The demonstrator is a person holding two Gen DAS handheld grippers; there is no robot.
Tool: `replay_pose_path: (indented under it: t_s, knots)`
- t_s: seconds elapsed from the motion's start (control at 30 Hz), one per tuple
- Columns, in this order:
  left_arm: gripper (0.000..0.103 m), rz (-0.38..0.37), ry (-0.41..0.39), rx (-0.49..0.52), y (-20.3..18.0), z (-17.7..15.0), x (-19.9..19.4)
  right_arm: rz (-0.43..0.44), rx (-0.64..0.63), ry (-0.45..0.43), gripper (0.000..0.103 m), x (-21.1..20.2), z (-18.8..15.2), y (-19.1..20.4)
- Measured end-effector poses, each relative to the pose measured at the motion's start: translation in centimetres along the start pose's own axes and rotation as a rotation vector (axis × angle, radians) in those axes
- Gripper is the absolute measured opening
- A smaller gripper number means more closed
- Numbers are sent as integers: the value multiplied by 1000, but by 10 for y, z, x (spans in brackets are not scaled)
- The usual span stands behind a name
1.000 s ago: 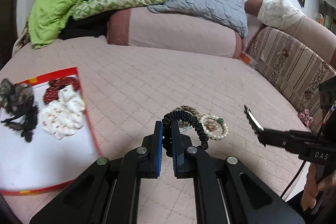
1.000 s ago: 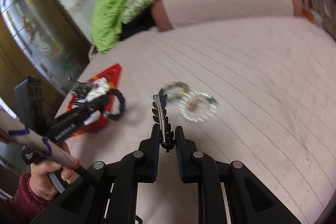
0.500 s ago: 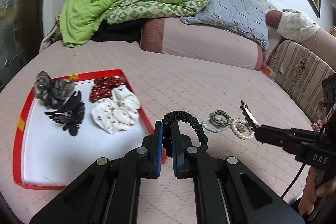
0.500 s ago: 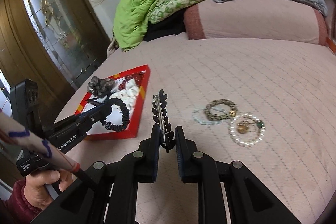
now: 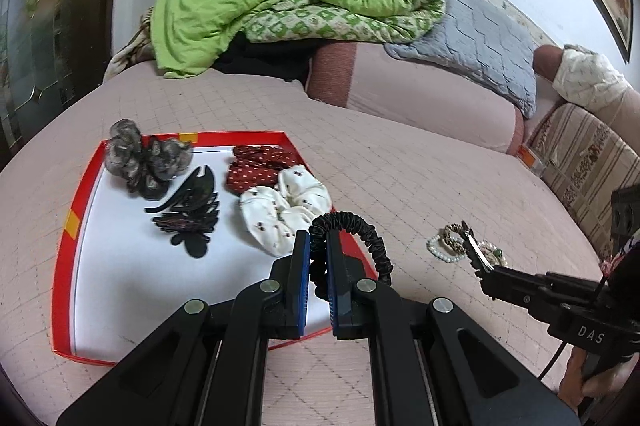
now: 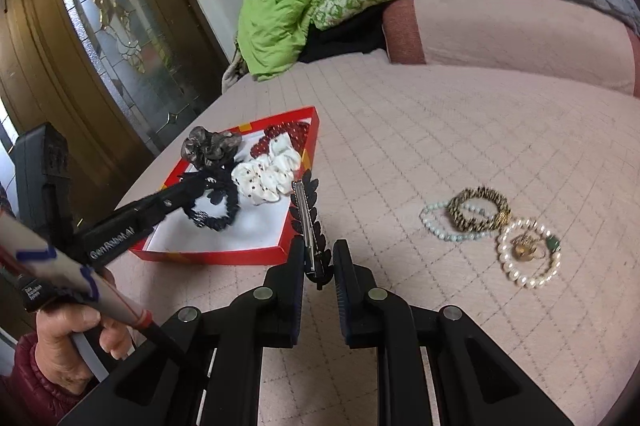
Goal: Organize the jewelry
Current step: 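Carry the black hair tie and leaf-shaped clip over the red-rimmed tray, then lower both held items into the tray and open both tools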
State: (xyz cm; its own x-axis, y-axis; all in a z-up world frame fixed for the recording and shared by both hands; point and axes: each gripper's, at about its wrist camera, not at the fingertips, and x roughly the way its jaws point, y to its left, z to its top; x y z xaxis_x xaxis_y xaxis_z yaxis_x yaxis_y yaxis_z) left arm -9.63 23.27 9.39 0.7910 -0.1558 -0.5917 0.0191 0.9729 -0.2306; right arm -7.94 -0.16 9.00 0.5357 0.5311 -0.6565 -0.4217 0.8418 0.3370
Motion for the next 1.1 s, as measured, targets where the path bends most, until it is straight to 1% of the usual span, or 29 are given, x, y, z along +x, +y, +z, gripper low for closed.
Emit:
replay_pose_path:
  t_s: [0.1, 0.23, 0.3, 0.43, 0.5, 0.6, 0.7, 0.8, 0.93, 1.1]
  knots:
    - [8, 1, -18, -29, 12, 3, -7, 14, 19, -19, 16, -1, -2, 4]
    - [8, 19, -50, -81, 36, 9, -21, 48, 61, 8, 16, 4, -10, 16]
    - [8, 35, -55, -106, 51, 10, -26, 45, 39, 19, 16, 6, -10, 30]
    - [8, 83, -59, -172, 88, 14, -34, 77, 3, 31, 16, 11, 1, 59]
    - [8, 119, -57, -193, 102, 15, -35, 79, -14, 43, 16, 18, 7, 72]
    - [8, 138, -40, -238, 124, 16, -31, 93, -16, 73, 16, 34, 14, 85]
    - [8, 166, -16, -253, 139, 17, -24, 99, -11, 107, 16, 52, 19, 98]
    - [8, 183, 8, -256, 146, 16, -16, 98, -14, 139, 16, 70, 22, 111]
    - [8, 193, 39, -262, 153, 15, -6, 92, -21, 154, 16, 87, 27, 123]
    - [8, 205, 55, -288, 161, 19, 4, 51, -15, 194, 16, 111, 29, 127]
